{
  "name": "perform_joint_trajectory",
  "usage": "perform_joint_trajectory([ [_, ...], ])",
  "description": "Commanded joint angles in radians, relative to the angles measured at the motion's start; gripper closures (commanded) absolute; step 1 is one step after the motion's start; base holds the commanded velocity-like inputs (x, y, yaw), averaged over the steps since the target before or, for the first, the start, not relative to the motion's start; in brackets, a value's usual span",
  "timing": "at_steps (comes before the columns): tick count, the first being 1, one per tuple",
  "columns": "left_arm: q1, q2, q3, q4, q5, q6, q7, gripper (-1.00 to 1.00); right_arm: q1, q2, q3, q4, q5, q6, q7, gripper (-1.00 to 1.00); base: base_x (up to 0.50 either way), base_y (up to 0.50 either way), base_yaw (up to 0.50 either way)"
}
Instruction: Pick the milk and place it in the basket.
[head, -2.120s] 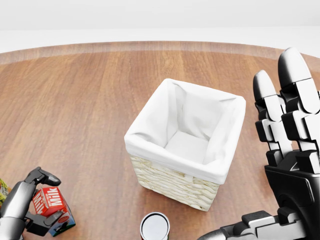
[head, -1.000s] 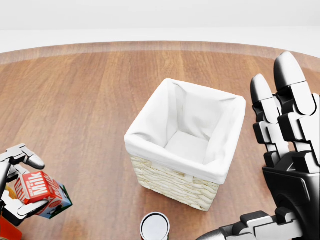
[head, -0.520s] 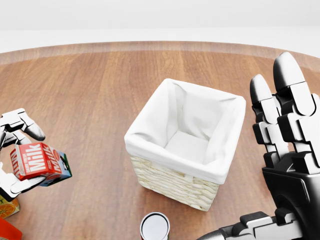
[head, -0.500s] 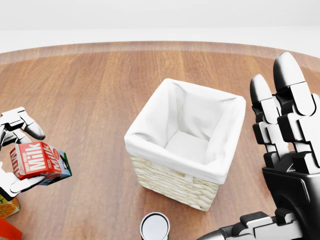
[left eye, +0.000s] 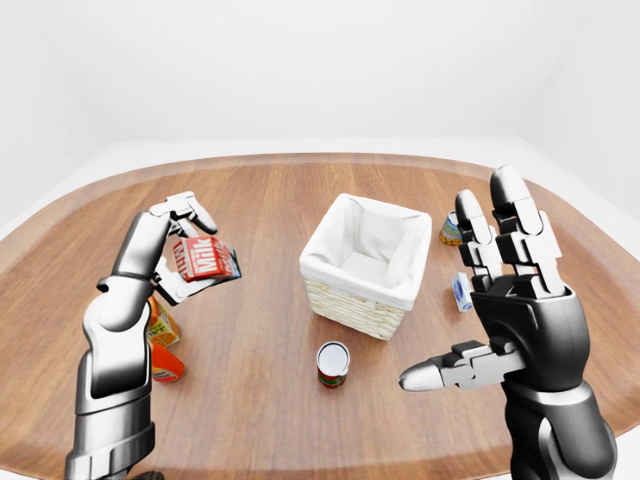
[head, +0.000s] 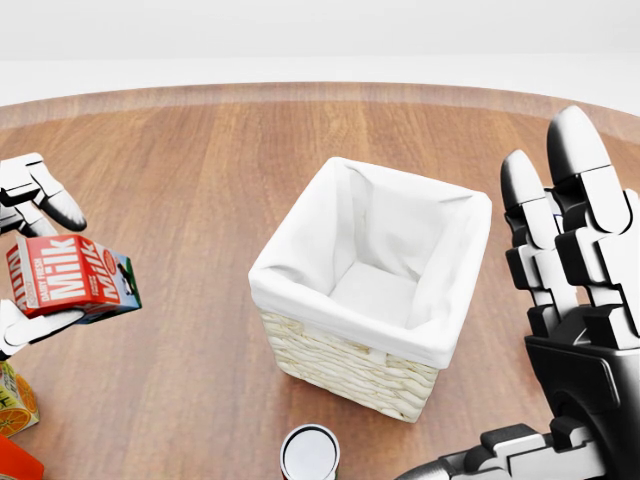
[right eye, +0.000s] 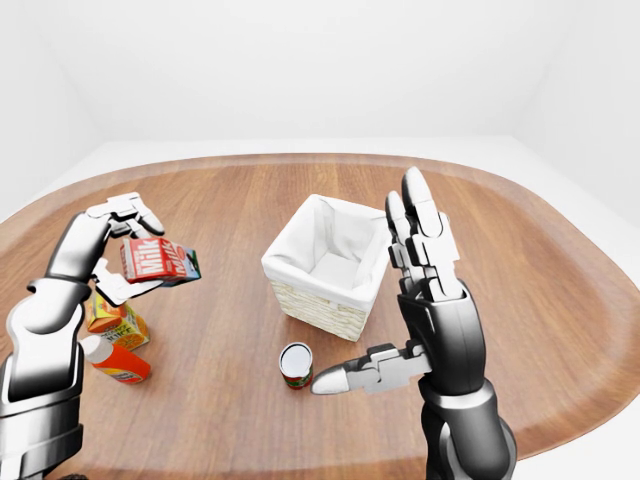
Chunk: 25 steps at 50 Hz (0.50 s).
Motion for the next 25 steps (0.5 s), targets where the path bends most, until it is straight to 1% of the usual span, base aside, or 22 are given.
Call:
perform_joint_trajectory([
  [1, -0.059, 0.013, 0.006, -0.110, -0.005, 0.063, -0.018, 1.00, -0.001, 0.001, -0.001, -0.002, 0.000, 0.001, 0.000, -1.00, 0.00, 0.00, 0.00],
  [5, -0.091, 0.021, -0.001, -0.146, -0.006, 0.063, -0.037, 1.00, 0.008, 0.002, 0.008, 0.006, -0.004, -0.012, -0.001, -1.00, 0.00, 0.00, 0.00],
  [15, -0.148, 0.032, -0.017, -0.211, 0.003, 0.063, -0.072, 1.00, 0.007, 0.001, 0.003, 0.016, 0.000, -0.018, -0.001, -1.00, 0.00, 0.00, 0.00],
  [17, -0.162, 0.038, -0.017, -0.229, 0.004, 0.063, -0.083, 1.00, 0.009, 0.001, 0.005, 0.021, -0.001, -0.025, -0.001, -1.00, 0.00, 0.00, 0.00],
  [21, -0.217, 0.055, -0.016, -0.251, -0.006, 0.063, -0.097, 1.00, 0.009, 0.001, 0.006, 0.024, -0.001, -0.027, -0.001, -1.00, 0.00, 0.00, 0.00],
  [25, -0.254, 0.065, -0.031, -0.279, -0.005, 0.063, -0.109, 1.00, 0.015, 0.001, 0.007, 0.028, 0.000, -0.036, 0.000, -1.00, 0.00, 0.00, 0.00],
])
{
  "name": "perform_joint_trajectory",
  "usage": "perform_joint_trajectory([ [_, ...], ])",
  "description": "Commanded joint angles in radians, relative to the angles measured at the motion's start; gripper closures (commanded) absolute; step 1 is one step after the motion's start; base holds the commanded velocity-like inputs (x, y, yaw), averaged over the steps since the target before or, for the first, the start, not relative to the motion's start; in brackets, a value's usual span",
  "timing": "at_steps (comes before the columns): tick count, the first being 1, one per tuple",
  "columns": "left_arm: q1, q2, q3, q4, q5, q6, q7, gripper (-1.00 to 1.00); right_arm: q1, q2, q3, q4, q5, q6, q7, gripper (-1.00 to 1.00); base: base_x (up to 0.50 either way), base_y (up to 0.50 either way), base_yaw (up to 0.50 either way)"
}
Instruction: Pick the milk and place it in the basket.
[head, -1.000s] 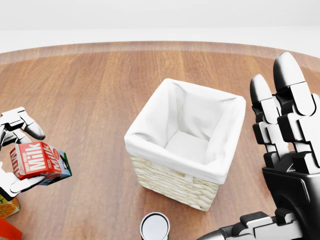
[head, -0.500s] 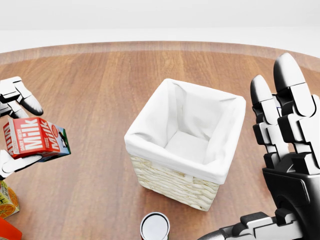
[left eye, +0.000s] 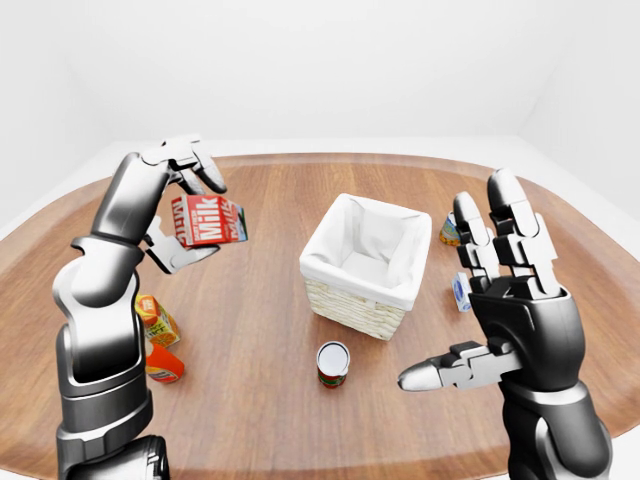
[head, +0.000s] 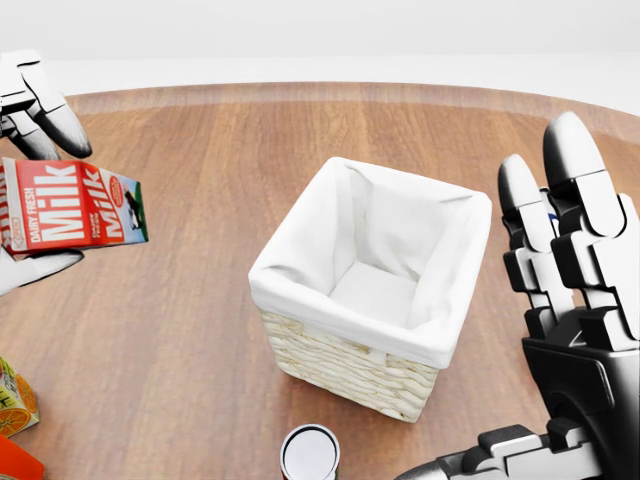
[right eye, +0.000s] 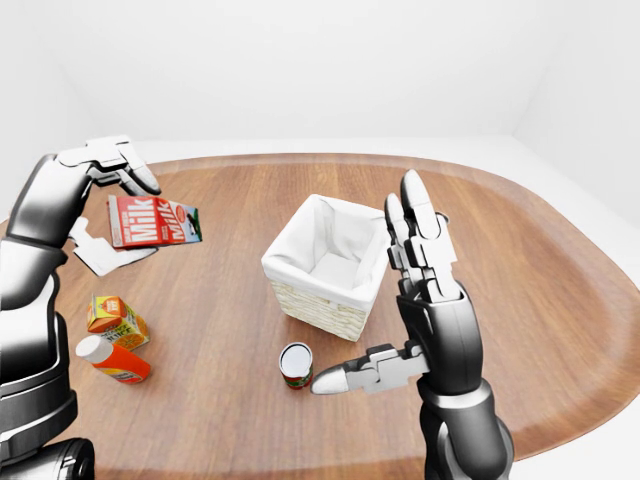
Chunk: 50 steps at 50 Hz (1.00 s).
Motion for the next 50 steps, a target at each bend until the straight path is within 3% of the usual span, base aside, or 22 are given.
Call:
perform_joint_trajectory([
  [1, -0.102, 0.026, -0.008, -0.087, -0.007, 0.000, -0.009, 1.00, 0.007, 0.000, 0.001, 0.010, 0.002, -0.015, 0.001, -1.00, 0.00, 0.00, 0.00],
  [11, -0.137, 0.015, -0.031, -0.131, 0.002, 0.000, -0.030, 1.00, 0.007, 0.001, 0.003, 0.017, 0.000, -0.020, 0.001, -1.00, 0.00, 0.00, 0.00],
  [16, -0.163, -0.006, -0.060, -0.123, 0.019, 0.000, -0.030, 1.00, -0.001, -0.001, -0.008, 0.009, 0.008, -0.007, 0.002, -1.00, 0.00, 0.00, 0.00],
  [21, -0.185, -0.031, -0.087, -0.125, 0.038, 0.000, -0.039, 1.00, 0.006, 0.001, -0.003, 0.013, 0.004, -0.018, 0.003, -1.00, 0.00, 0.00, 0.00],
  [28, -0.217, -0.060, -0.109, -0.125, 0.058, 0.000, -0.054, 1.00, -0.004, 0.000, -0.012, 0.001, 0.009, 0.001, 0.003, -1.00, 0.00, 0.00, 0.00],
  [44, -0.321, -0.097, -0.159, -0.139, 0.089, 0.000, -0.089, 1.00, -0.006, 0.000, -0.012, -0.004, 0.009, 0.006, 0.003, -1.00, 0.00, 0.00, 0.00],
  [50, -0.389, -0.112, -0.174, -0.152, 0.089, 0.000, -0.100, 1.00, 0.003, 0.001, -0.004, 0.011, 0.004, -0.014, 0.003, -1.00, 0.00, 0.00, 0.00],
])
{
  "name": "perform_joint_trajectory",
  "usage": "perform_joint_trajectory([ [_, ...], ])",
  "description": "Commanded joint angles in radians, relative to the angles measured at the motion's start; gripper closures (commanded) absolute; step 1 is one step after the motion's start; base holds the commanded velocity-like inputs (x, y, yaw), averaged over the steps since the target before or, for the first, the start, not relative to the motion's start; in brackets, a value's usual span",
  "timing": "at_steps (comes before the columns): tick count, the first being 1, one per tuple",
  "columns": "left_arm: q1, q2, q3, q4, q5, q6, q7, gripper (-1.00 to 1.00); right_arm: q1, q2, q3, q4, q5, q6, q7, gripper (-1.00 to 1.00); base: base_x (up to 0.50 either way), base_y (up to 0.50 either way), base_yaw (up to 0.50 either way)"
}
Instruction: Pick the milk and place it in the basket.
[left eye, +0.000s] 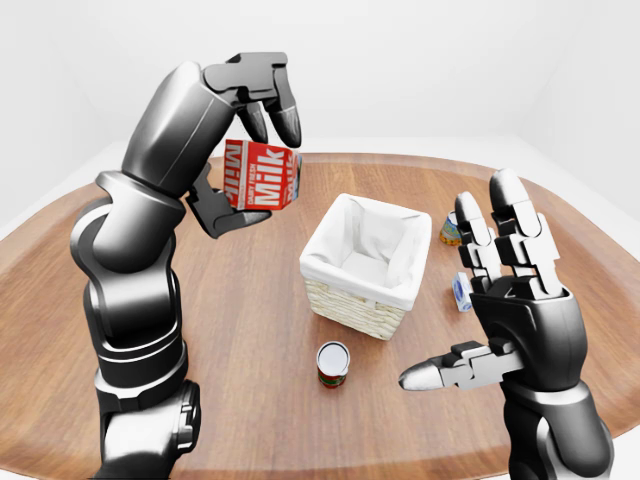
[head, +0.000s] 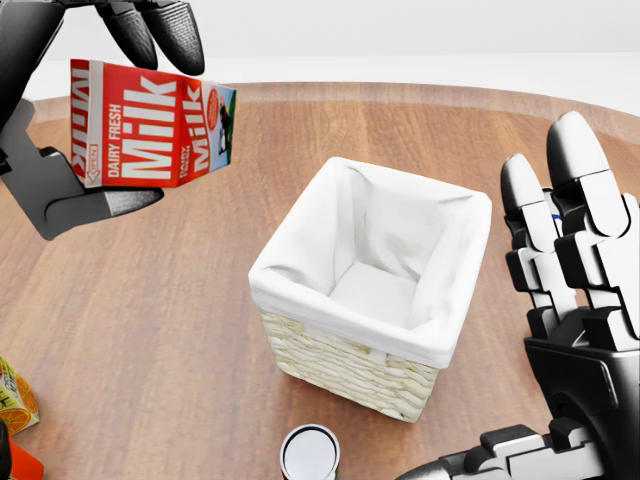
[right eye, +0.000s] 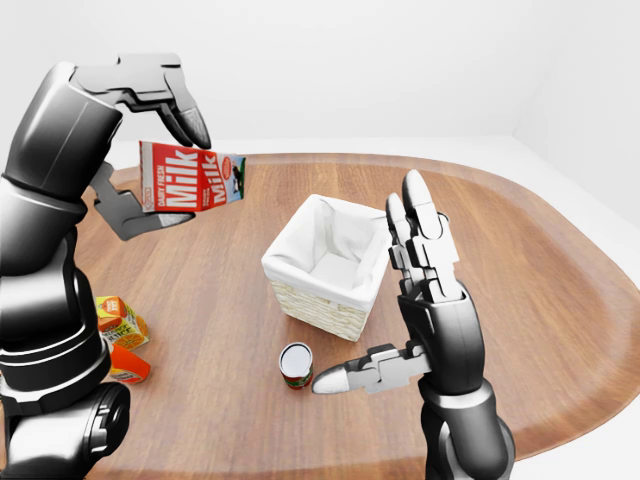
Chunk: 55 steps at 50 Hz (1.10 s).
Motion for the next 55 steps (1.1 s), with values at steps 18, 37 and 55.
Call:
perform_joint_trajectory([
  [18, -0.099, -0.123, -0.082, -0.031, 0.061, 0.000, -0.008, 1.00, 0.012, 0.003, 0.002, 0.017, -0.001, -0.024, 0.004, -1.00, 0.00, 0.00, 0.00],
  [37, -0.083, -0.266, -0.167, -0.016, 0.097, 0.000, 0.023, 1.00, 0.012, 0.002, -0.007, 0.016, 0.006, -0.022, 0.004, -1.00, 0.00, 0.00, 0.00],
  [55, -0.104, -0.348, -0.198, 0.153, 0.087, 0.000, 0.088, 1.00, 0.016, 0.002, -0.001, 0.018, 0.004, -0.027, 0.002, -1.00, 0.00, 0.00, 0.00],
])
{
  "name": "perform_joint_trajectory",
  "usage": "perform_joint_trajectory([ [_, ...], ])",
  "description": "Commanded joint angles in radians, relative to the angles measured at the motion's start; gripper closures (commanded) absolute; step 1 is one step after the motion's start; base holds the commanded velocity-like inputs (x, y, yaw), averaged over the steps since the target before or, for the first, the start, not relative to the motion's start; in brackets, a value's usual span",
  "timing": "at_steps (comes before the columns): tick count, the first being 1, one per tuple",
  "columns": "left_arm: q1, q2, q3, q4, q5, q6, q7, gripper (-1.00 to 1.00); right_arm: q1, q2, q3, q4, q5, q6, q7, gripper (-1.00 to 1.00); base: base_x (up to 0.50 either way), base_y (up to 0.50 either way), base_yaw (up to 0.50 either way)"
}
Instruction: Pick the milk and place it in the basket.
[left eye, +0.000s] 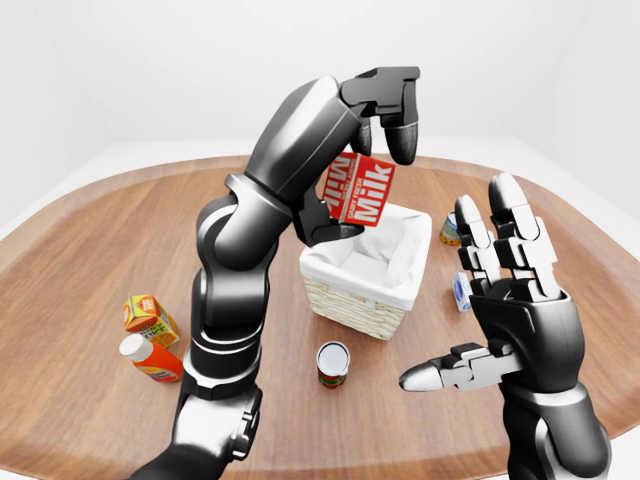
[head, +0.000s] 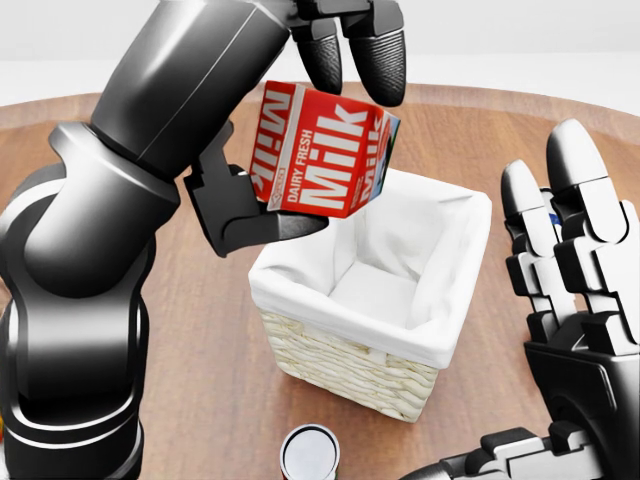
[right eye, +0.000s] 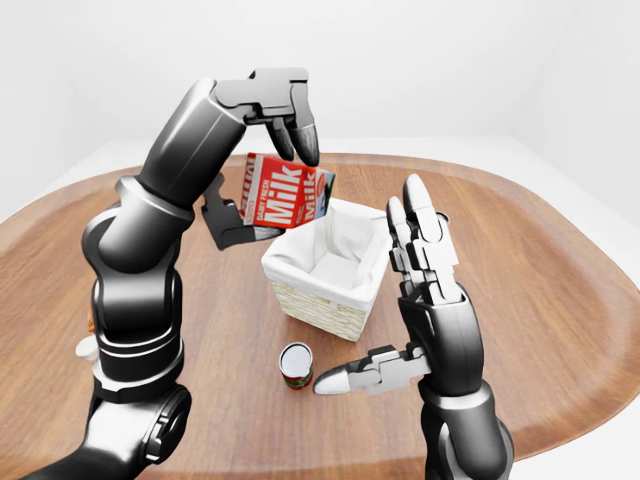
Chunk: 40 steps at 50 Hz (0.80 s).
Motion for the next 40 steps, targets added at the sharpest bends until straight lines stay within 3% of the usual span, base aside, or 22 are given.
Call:
perform_joint_trajectory([
  [1, -0.036, -0.048, -0.006, 0.115, -0.023, 0.000, 0.085, 1.00, 0.001, -0.001, 0.000, -0.001, 0.001, 0.000, 0.000, -1.00, 0.00, 0.00, 0.00],
  [12, -0.052, -0.098, -0.027, 0.234, -0.039, 0.000, 0.144, 1.00, 0.001, -0.001, -0.009, -0.006, 0.010, 0.005, 0.005, -1.00, 0.00, 0.00, 0.00],
  [17, -0.090, -0.089, -0.008, 0.379, -0.077, 0.000, 0.203, 1.00, -0.002, 0.000, -0.012, -0.014, 0.011, 0.015, 0.006, -1.00, 0.00, 0.00, 0.00],
  [24, -0.098, -0.081, -0.006, 0.456, -0.091, 0.000, 0.232, 1.00, -0.010, 0.000, -0.014, -0.024, 0.014, 0.030, 0.007, -1.00, 0.00, 0.00, 0.00],
  [40, -0.161, -0.085, 0.003, 0.642, -0.141, -0.008, 0.277, 1.00, -0.009, 0.002, -0.016, -0.013, 0.015, 0.018, 0.010, -1.00, 0.00, 0.00, 0.00],
])
